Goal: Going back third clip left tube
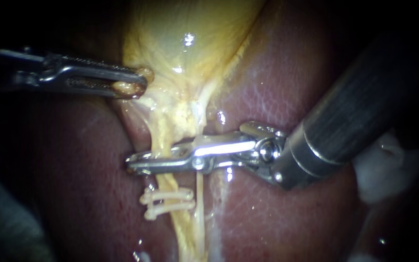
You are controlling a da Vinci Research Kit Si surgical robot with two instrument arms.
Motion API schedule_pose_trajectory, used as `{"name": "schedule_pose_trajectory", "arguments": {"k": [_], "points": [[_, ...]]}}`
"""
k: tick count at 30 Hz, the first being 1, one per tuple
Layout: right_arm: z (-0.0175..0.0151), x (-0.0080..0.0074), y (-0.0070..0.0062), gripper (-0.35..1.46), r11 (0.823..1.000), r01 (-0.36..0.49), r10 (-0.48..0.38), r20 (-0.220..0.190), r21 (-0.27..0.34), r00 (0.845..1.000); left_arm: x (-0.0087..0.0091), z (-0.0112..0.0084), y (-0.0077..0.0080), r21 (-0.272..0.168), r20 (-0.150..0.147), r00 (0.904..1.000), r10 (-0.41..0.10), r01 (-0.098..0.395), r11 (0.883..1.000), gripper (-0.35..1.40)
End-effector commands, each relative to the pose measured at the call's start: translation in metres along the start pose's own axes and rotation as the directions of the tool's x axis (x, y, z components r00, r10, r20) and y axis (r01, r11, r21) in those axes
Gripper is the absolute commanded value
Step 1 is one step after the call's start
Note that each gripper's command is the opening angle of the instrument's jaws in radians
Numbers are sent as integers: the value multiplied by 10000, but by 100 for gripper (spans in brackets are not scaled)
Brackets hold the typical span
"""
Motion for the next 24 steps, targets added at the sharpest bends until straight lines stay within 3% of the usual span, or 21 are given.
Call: {"name": "schedule_pose_trajectory", "arguments": {"k": [1, 3, 6, 11, 14, 17, 18, 21, 24], "points": [[2, 1, 2, 7, 9990, 399, -401, -107, -186, 9991, 0, 0, 0, -8, 2, 10000, 4, -4, 10000, -35], [7, 3, 7, 42, 9961, 644, -669, -402, -604, 9970, 0, 0, 0, -8, 2, 10000, 4, -4, 10000, -35], [6, 2, 14, 46, 9930, 782, -821, -412, -890, 9958, 0, 0, 0, -9, 2, 10000, 6, -6, 10000, -35], [-2, -7, 26, 50, 9785, 863, -820, 305, -1873, 9962, 0, 0, 0, -11, 3, 10000, 8, -8, 10000, -35], [-17, -9, 30, 50, 9743, 1108, -1061, 343, -1963, 9938, -1, -1, -1, -13, 4, 10000, 9, -9, 10000, -35], [-30, -10, 23, 50, 9628, 1906, -1839, 520, -1913, 9816, -1, -1, -1, -16, 5, 10000, 12, -12, 10000, -35], [-36, -9, 18, 50, 9562, 2239, -2165, 592, -1887, 9745, -1, -2, -1, -17, 6, 10000, 13, -13, 10000, -35], [-54, -9, -5, 50, 8993, 3926, -3782, 1079, -1928, 9194, -1, -2, -1, -18, 6, 10000, 14, -14, 10000, -35], [-74, -4, -36, 50, 8204, 5405, -5052, 2060, -1867, 8380, -1, -2, -1, -18, 6, 10000, 14, -14, 10000, -35]]}}
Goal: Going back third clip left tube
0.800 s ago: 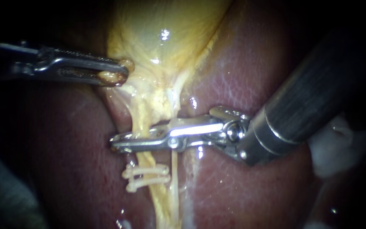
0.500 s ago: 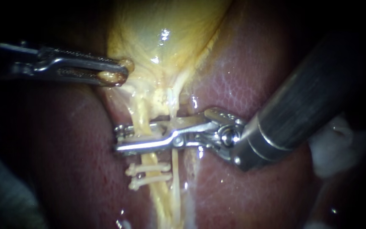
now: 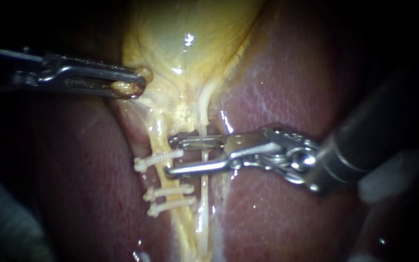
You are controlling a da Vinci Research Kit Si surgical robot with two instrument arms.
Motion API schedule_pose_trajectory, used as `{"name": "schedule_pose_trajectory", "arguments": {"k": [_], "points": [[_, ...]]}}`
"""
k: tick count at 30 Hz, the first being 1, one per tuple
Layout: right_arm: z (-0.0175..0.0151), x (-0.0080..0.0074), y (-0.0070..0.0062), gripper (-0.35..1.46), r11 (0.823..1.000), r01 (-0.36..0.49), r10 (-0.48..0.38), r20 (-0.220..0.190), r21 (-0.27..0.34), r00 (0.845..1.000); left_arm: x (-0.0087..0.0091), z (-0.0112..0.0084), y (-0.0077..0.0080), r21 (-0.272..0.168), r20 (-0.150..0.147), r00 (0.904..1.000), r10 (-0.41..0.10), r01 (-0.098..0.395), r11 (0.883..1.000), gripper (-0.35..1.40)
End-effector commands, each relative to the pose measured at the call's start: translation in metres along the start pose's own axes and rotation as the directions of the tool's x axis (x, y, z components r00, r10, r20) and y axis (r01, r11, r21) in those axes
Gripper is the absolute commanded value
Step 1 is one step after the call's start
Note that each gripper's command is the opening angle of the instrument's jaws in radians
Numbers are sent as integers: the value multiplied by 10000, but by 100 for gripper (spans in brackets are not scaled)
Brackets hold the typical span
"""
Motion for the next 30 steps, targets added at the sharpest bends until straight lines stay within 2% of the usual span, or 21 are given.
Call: {"name": "schedule_pose_trajectory", "arguments": {"k": [1, 4, 7, 12, 21, 25, 30], "points": [[-11, 8, -9, 50, 9985, 550, -548, 458, -35, 9974, 0, 0, 0, -4, -2, 10000, 3, -3, 10000, -35], [-41, 28, -26, 50, 9866, 1630, -1597, 1384, -123, 9774, 0, 0, 0, -2, -3, 10000, 4, -4, 10000, -35], [-69, 44, -38, 50, 9742, 2249, -2175, 1831, -202, 9587, 0, 1, -1, -2, -3, 10000, 7, -7, 10000, -35], [-101, 58, -44, 50, 9644, 2633, -2541, 1895, -243, 9484, 0, 1, -1, -2, -4, 10000, 7, -7, 10000, -35], [-118, 57, -40, 50, 9627, 2698, -2609, 1907, -216, 9463, -1, 7, -3, 25, -21, 10000, 13, -13, 10000, -35], [-119, 58, -40, 50, 9628, 2695, -2607, 1906, -215, 9464, -3, 21, -2, 48, -39, 10000, 18, -18, 10000, -35], [-119, 59, -40, 50, 9629, 2690, -2601, 1905, -216, 9466, -3, 50, -1, -81, 14, 10000, 26, -26, 10000, -35]]}}
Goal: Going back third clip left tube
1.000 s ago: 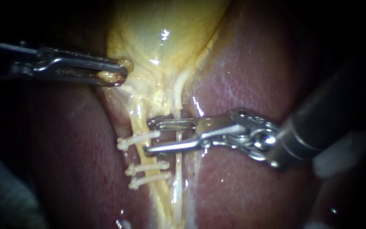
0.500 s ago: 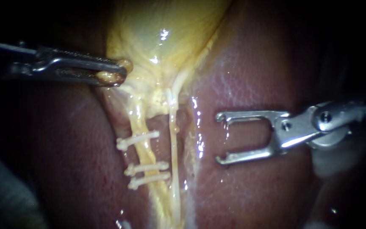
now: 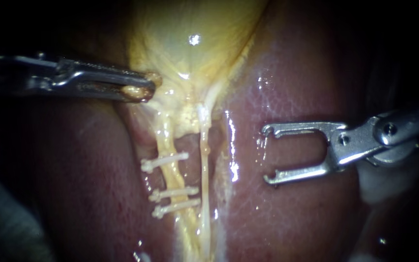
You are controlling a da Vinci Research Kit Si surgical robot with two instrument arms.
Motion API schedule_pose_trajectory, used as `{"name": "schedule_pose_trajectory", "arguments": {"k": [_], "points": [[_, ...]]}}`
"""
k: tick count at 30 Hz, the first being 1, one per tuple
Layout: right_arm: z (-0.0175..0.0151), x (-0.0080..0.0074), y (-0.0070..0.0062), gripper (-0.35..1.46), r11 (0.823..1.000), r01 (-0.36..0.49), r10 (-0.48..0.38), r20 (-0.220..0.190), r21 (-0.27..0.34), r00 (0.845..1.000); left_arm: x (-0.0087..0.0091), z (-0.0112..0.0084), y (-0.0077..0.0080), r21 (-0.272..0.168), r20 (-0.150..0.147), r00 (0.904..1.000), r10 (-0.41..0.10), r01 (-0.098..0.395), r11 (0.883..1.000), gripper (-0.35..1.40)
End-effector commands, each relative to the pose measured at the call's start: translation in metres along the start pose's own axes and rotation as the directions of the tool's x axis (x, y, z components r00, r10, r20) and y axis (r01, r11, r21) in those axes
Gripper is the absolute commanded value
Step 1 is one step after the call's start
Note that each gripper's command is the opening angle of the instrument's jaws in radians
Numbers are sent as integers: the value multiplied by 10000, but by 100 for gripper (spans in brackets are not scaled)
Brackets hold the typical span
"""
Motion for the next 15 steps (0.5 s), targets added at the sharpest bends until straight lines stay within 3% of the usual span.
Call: {"name": "schedule_pose_trajectory", "arguments": {"k": [1, 6, 15], "points": [[0, 0, 0, 50, 10000, -1, 1, -1, 1, 10000, 0, 5, 1, -58, 38, 10000, -7, 7, 10000, -35], [0, 0, 0, 50, 10000, -1, 1, -1, 2, 10000, -1, 22, 4, -142, 74, 10000, 3, -2, 9999, -35], [1, 3, -1, 50, 10000, -5, 5, -29, 90, 10000, -1, 21, 2, -160, 82, 10000, 19, -17, 9999, -35]]}}
